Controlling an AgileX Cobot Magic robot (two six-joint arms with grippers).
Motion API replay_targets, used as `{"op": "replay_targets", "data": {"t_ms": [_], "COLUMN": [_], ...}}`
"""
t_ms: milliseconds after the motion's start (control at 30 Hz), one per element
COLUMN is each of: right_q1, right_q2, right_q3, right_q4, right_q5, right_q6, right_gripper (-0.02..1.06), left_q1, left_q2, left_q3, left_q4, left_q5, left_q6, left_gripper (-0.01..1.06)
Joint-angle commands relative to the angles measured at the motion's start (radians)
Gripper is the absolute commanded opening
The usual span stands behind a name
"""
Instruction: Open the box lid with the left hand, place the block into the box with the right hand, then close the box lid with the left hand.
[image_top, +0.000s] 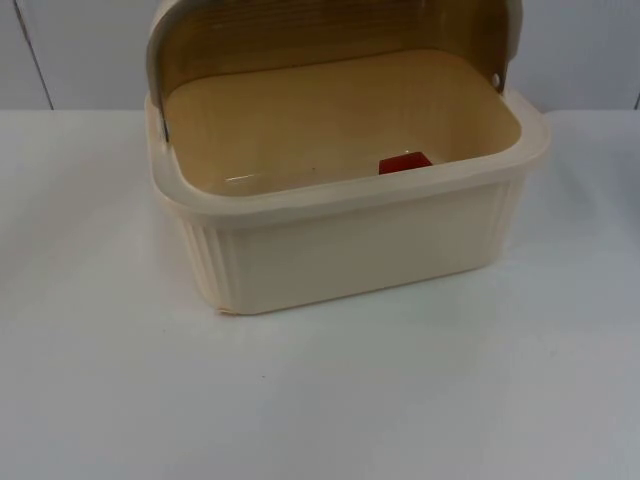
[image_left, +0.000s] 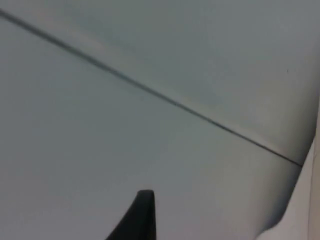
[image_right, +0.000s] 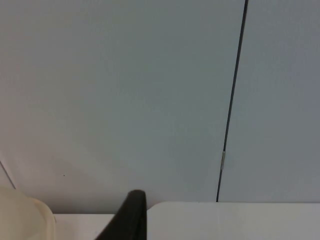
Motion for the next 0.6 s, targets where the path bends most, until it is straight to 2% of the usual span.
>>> {"op": "replay_targets", "data": {"t_ms": [0, 133, 200, 233, 267, 300, 333, 400, 433, 467, 500, 533, 567], "right_q1": [-0.004, -0.004, -0.004, -0.004, -0.004, -0.004, -0.004, -0.004, -0.004, -0.004, -0.004, -0.004, -0.004], "right_q2": [-0.007, -0.007, -0.007, -0.007, -0.007, -0.007, -0.007, -0.007, -0.007, -0.007, -0.007, -0.007, -0.007], "right_q3": [0.0, 0.0, 0.0, 0.0, 0.0, 0.0, 0.0, 0.0, 0.0, 0.0, 0.0, 0.0, 0.0], "right_q4": [-0.005, -0.005, -0.005, -0.005, -0.005, -0.005, -0.005, -0.005, -0.005, -0.005, -0.005, -0.005, -0.005], "right_q5": [-0.015, -0.017, -0.019, -0.021, -0.021, -0.021, -0.021, -0.021, -0.021, -0.021, -0.021, -0.021, -0.021], "right_q6": [0.003, 0.003, 0.003, 0.003, 0.003, 0.003, 0.003, 0.003, 0.003, 0.003, 0.003, 0.003, 0.003], "right_gripper": [1.05, 1.05, 1.05, 1.05, 1.05, 1.05, 1.05, 1.05, 1.05, 1.05, 1.05, 1.05, 1.05], "left_q1": [-0.018, -0.03, -0.034, -0.034, -0.037, -0.041, -0.041, -0.041, -0.041, -0.041, -0.041, -0.041, -0.041], "left_q2": [0.006, 0.015, 0.018, 0.019, 0.019, 0.019, 0.019, 0.019, 0.019, 0.019, 0.019, 0.019, 0.019], "left_q3": [-0.007, -0.007, -0.007, -0.007, -0.007, -0.007, -0.007, -0.007, -0.007, -0.007, -0.007, -0.007, -0.007], "left_q4": [-0.001, -0.006, -0.006, -0.008, -0.016, -0.025, -0.025, -0.061, -0.07, -0.077, -0.077, -0.088, -0.096], "left_q5": [-0.031, -0.017, -0.009, -0.001, 0.015, 0.03, 0.03, 0.041, 0.041, 0.038, 0.038, 0.034, 0.026], "left_q6": [0.034, 0.052, 0.052, 0.052, 0.052, 0.052, 0.052, 0.052, 0.052, 0.052, 0.052, 0.052, 0.052], "left_gripper": [1.05, 1.04, 1.01, 0.96, 0.88, 0.75, 0.75, 0.46, 0.35, 0.16, 0.16, 0.05, 0.0]}}
